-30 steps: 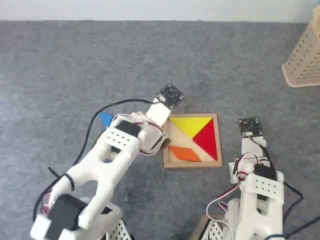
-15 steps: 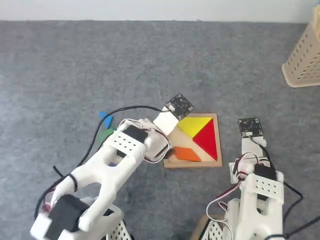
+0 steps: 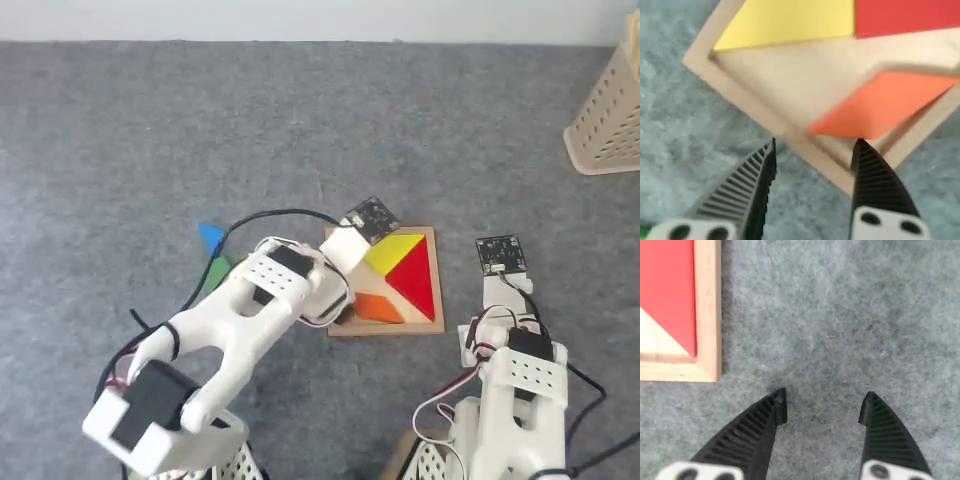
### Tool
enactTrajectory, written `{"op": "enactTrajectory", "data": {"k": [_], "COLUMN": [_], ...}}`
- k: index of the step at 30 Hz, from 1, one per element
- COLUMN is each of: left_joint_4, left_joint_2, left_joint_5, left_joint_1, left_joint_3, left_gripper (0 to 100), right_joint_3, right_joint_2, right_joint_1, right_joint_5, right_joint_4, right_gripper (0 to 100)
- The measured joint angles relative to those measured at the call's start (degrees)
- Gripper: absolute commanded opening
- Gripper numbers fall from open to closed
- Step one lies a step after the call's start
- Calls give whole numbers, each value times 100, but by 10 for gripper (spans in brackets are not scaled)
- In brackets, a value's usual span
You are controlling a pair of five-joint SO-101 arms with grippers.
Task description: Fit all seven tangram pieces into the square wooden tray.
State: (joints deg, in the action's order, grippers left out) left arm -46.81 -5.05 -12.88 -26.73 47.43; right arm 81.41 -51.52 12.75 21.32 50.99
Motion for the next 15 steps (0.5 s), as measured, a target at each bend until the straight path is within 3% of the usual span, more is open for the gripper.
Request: {"op": "enactTrajectory", "data": {"k": [9,15], "left_joint_4": [0,-79], "left_joint_2": [70,-158], "left_joint_5": [70,53], "left_joint_1": [-431,-211], "left_joint_3": [-308,-308], "left_gripper": [228,228], "right_joint_3": [0,0], "right_joint_2": [0,0], "right_joint_1": [0,0], "right_joint_5": [0,0], "right_joint_4": [0,0], "right_gripper": [242,242]}}
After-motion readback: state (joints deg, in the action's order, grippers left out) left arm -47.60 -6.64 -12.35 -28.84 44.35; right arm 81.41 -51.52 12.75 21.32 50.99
